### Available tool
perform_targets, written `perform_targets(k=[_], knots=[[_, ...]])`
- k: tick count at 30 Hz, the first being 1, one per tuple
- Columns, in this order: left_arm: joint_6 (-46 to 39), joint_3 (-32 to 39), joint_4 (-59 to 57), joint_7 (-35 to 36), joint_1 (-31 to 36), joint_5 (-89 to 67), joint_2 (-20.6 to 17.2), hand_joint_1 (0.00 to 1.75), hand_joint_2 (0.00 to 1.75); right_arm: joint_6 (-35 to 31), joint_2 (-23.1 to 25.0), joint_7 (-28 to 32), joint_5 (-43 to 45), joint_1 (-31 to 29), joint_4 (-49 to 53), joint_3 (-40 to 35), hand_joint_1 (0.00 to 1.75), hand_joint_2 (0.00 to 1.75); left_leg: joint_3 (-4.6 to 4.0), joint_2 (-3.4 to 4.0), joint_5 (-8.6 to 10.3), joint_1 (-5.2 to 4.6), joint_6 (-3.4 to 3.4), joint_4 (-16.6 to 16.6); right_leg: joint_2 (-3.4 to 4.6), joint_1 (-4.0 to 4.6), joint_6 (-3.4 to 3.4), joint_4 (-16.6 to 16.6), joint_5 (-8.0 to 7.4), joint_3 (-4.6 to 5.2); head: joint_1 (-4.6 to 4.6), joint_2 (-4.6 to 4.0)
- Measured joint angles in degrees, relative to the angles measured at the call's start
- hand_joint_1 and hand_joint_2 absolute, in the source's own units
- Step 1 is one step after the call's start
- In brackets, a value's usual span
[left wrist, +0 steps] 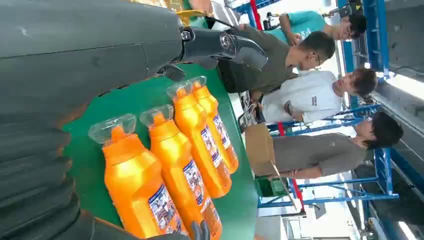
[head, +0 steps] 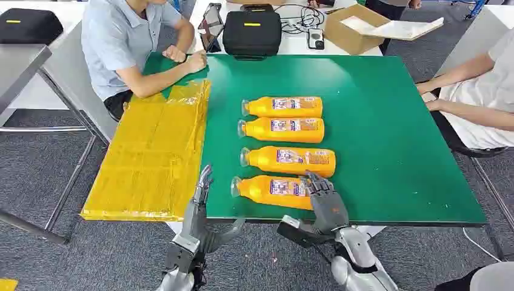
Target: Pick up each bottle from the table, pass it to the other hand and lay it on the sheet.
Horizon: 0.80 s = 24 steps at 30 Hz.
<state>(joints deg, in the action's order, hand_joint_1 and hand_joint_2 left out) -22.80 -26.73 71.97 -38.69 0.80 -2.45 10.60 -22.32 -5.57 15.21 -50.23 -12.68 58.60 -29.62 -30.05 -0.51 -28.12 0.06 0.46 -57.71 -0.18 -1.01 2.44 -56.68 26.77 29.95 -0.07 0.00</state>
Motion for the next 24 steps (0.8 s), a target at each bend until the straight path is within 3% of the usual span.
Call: perform_targets(k=[21,22,23,24], knots=[[-0.3,0.0,0.5,0.0,-0.5,-0.1,-0.1,0.00,1.75,1.6,0.7,-3.6,-0.2,-2.2,-3.1,0.9,0.00,1.75,0.02,0.00,0.00,0.00,0.00,0.0,0.00,0.00,0.00,0.0,0.00,-0.01,0.00,0.00],[-0.4,0.0,0.5,0.0,-0.5,-0.3,0.0,0.00,1.75,2.9,0.7,-4.3,-0.2,-2.5,-3.4,0.9,0.16,1.75,0.02,0.00,0.00,0.00,0.00,0.0,0.00,0.00,0.00,0.0,0.00,-0.01,0.00,0.00],[-0.4,0.1,0.5,0.0,-0.5,-0.4,0.0,0.00,1.75,3.9,0.7,-4.8,0.1,-2.9,-3.7,1.0,1.17,1.75,0.03,0.00,0.00,0.00,0.00,0.0,0.00,0.00,0.00,0.0,0.00,-0.01,0.00,0.00],[-0.4,0.1,0.5,0.0,-0.5,-0.5,0.1,0.00,1.75,5.1,0.7,-5.2,0.4,-3.2,-4.2,1.1,1.69,1.75,0.03,0.01,0.00,0.00,0.00,0.0,0.00,0.00,0.00,0.0,0.00,-0.02,0.00,0.00]])
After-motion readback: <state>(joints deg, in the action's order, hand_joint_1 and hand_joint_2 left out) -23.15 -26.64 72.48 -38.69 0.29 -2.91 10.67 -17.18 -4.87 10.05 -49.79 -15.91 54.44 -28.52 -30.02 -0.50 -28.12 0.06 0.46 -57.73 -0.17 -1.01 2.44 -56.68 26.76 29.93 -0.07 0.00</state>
